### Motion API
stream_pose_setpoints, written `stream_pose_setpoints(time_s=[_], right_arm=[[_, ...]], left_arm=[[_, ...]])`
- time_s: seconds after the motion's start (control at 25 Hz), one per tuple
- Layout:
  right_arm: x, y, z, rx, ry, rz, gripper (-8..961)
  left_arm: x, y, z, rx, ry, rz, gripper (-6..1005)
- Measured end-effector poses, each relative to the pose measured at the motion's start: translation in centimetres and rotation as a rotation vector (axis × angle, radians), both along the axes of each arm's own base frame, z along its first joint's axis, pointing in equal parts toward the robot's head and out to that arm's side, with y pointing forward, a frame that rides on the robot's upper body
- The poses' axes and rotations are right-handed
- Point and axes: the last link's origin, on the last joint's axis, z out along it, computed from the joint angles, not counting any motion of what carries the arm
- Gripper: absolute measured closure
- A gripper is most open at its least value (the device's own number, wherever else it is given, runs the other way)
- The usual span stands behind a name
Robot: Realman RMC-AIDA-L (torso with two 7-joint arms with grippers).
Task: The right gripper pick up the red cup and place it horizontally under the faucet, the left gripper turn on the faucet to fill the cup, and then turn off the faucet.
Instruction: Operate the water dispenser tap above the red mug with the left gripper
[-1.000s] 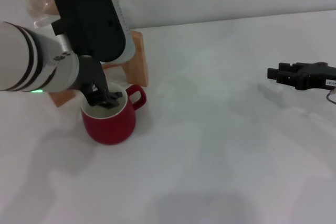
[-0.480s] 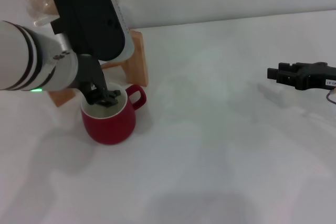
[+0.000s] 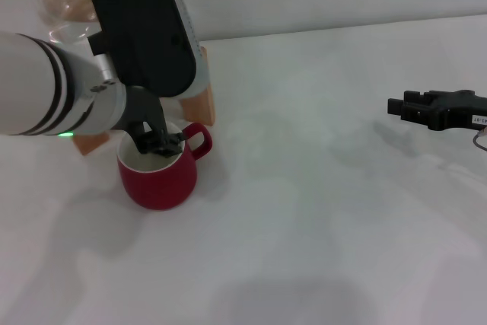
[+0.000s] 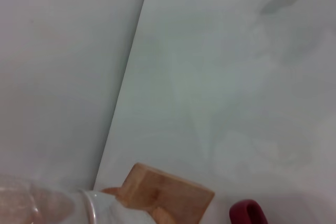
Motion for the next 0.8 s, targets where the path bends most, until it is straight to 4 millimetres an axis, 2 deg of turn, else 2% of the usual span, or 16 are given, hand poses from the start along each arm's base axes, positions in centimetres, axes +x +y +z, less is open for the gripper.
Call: stream_pose_setpoints(time_s=[0.8], right_arm=[[0.3, 0.0, 0.4, 0.015, 0.004, -0.013, 516]], left_arm=[[1.9, -0.7, 0.3, 0.020, -0.073, -0.089, 123]])
